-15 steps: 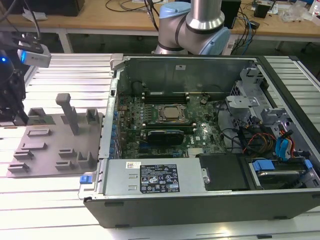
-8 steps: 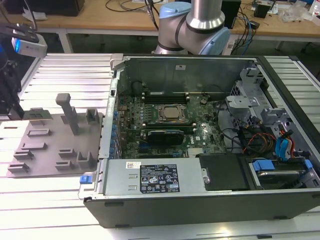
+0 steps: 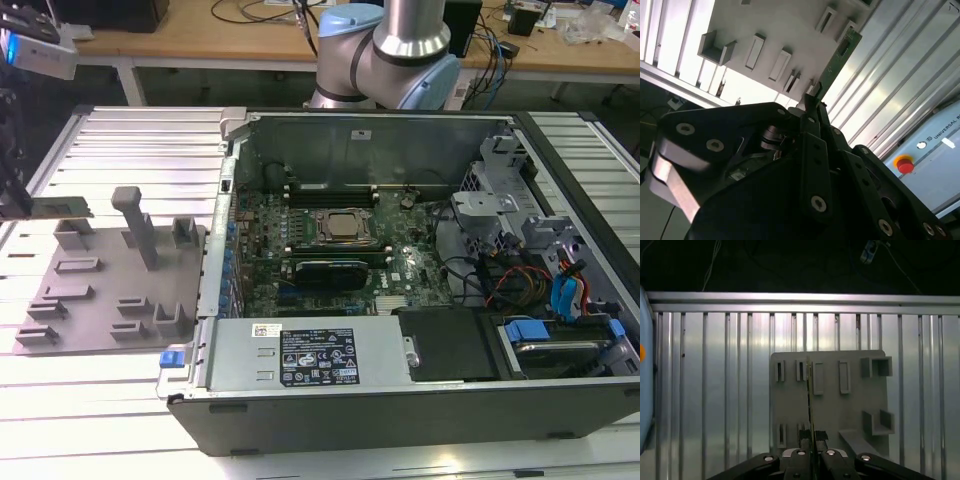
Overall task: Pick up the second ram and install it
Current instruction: 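Pick up the second ram and move it above second insertion slot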
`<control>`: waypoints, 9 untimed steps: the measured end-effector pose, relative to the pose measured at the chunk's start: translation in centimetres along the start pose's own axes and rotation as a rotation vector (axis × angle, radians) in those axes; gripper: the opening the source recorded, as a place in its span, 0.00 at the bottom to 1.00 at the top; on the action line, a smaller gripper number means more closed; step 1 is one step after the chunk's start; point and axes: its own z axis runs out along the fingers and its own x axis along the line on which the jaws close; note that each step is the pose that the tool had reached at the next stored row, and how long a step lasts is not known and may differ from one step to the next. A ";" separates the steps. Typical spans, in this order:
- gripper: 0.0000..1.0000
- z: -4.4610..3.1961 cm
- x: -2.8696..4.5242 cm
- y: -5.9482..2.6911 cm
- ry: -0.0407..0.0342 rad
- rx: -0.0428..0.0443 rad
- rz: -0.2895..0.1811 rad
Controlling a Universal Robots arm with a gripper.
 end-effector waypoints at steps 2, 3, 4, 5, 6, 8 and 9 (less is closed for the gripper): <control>0.11 -0.55 -0.02 0.03 0.0000 -0.0001 0.000; 0.11 -1.07 -0.03 0.05 0.0000 -0.0001 0.000; 0.11 -1.41 -0.04 0.07 0.0000 -0.0001 0.000; 0.11 -1.69 -0.05 0.08 0.0000 -0.0001 0.000; 0.11 -2.08 -0.06 0.09 0.0000 0.0000 0.000; 0.11 -2.62 -0.08 0.12 0.0000 -0.0001 0.000; 0.11 -3.24 -0.10 0.15 0.0000 0.0000 0.000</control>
